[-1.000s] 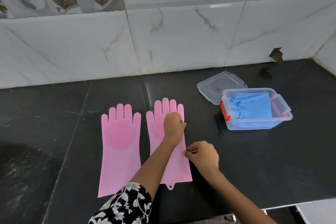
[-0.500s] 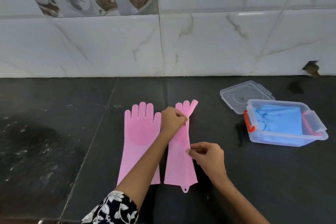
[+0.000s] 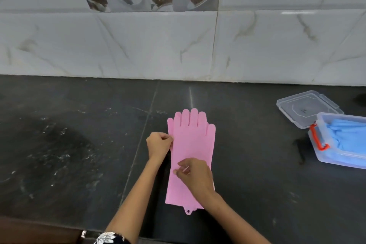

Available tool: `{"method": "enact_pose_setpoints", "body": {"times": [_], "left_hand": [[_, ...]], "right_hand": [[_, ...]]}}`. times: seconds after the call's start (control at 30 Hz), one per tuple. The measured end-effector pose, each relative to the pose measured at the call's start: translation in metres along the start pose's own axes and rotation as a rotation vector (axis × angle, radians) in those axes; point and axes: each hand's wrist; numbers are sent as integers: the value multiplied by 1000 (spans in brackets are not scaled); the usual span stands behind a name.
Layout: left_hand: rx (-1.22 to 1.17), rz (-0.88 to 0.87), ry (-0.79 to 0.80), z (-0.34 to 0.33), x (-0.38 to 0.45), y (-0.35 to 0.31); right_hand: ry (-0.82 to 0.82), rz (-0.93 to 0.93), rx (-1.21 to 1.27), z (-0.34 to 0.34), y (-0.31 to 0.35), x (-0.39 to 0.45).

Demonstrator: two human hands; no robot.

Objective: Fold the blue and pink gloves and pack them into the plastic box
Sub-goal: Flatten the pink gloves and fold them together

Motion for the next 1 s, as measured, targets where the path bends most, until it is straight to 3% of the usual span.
{"method": "enact_pose_setpoints", "body": {"times": [0.13,0.23,0.3,0.47,0.7,0.83,1.0], "left_hand": [[-23,-74,-13,-6,2,4],[-41,-82,-3,-11,6,-2],[-37,-93,-14,-14,9,-5],[-56,-117,-46,-15,13,-4],[-259,-127,-234,-11,8,9],[-156,2,-192,-14,11,19],[-122,9,-145,-14,14,16]], "right_hand": [[-193,-16,-71,24,-18,24],[-394,-123,-62,43,-30,60],[-437,-200,-42,48,-34,83],[-362,-292,53,46,-37,115],[-485,-145,142,45,-19,131],[-294,-123,52,35,-21,139],[-228,-23,-17,36,-37,136]]}}
Point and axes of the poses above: each hand's wrist, its own x-axis towards the middle knuckle, its own z-axis out of the back of the hand, y = z × x, and after that the axes turned 10 degrees about -y, right-handed
